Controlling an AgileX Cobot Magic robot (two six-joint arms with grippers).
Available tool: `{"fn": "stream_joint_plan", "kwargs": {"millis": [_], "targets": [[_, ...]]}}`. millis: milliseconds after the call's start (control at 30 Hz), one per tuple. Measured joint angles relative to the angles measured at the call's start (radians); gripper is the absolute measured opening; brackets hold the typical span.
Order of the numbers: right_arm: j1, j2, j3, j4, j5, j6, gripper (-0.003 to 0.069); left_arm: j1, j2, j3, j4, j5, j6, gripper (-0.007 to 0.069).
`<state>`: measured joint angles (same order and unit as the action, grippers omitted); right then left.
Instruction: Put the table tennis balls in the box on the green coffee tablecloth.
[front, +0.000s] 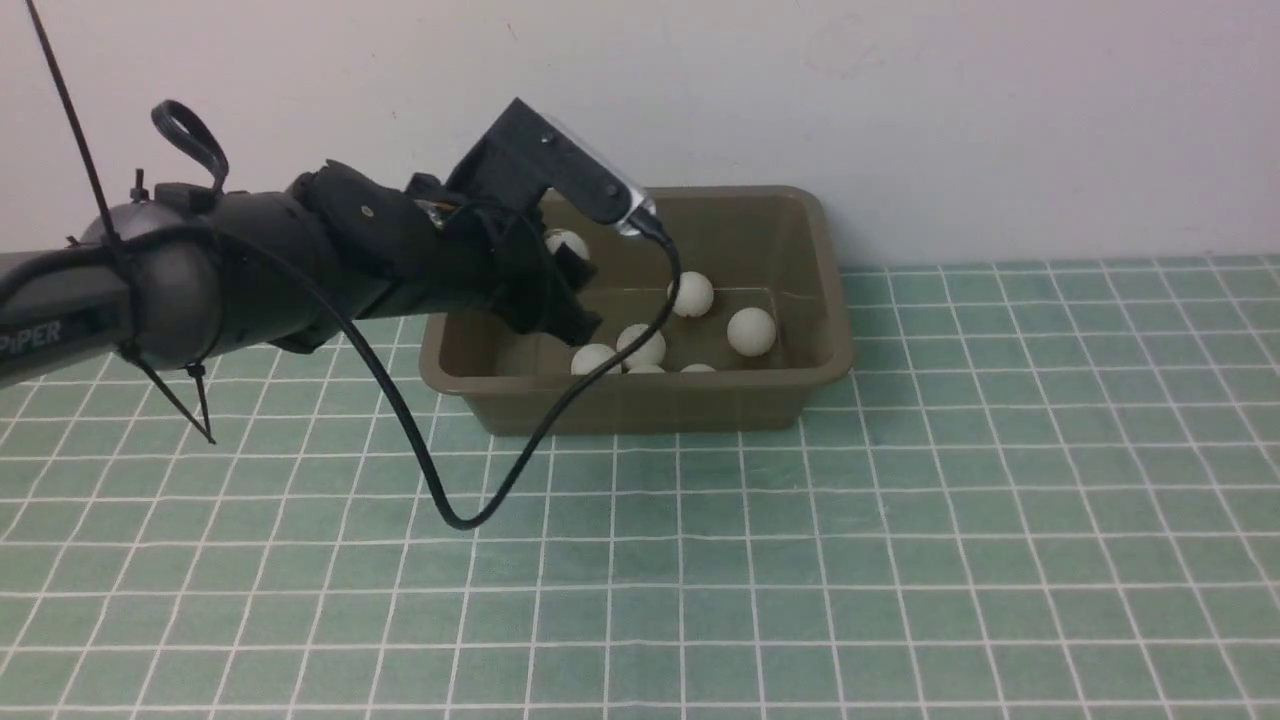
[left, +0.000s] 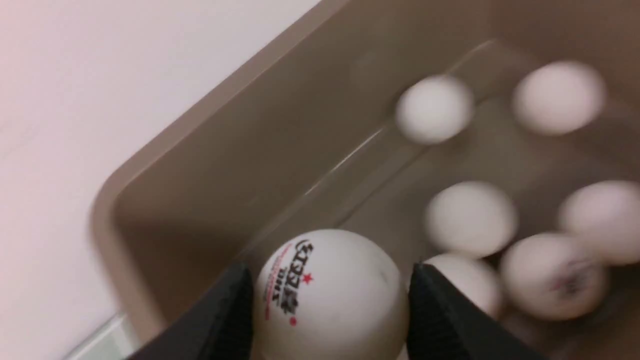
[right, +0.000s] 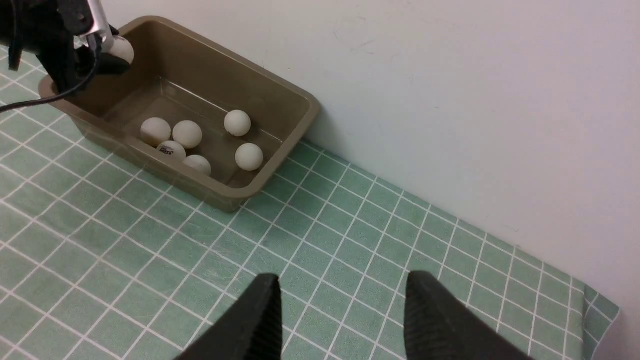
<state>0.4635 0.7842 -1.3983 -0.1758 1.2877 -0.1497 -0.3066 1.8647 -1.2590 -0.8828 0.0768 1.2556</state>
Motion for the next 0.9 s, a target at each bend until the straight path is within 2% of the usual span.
{"fn": "stream_joint_plan", "kwargs": {"millis": [133, 300, 367, 567, 733, 900], "targets": [[0.0, 0.0, 0.0, 0.012, 0.0, 0.0, 0.0318, 0.048, 0.026, 0.0, 0.0, -0.004, 0.003, 0.0357], [0.0, 0.0, 0.0, 0.028, 0.0, 0.0, 0.0318, 0.04, 0.028, 0.0, -0.012, -0.002, 0.004, 0.0489], [0.0, 0.0, 0.0, 0.031, 0.0, 0.0, 0.0318, 0.034, 0.014, 0.001, -0.036, 0.006, -0.005, 0.0504], [0.0, -0.001, 0.0, -0.018, -0.001, 0.0, 0.0318, 0.026, -0.166, 0.001, -0.137, 0.114, -0.013, 0.0459], [0.0, -0.047, 0.0, -0.062, -0.028, 0.0, 0.0318, 0.026, -0.332, 0.001, -0.153, 0.202, -0.013, 0.041], [0.0, -0.13, 0.0, -0.047, -0.042, -0.001, 0.0318, 0.026, -0.387, 0.001, -0.171, 0.246, -0.013, 0.0401]]}}
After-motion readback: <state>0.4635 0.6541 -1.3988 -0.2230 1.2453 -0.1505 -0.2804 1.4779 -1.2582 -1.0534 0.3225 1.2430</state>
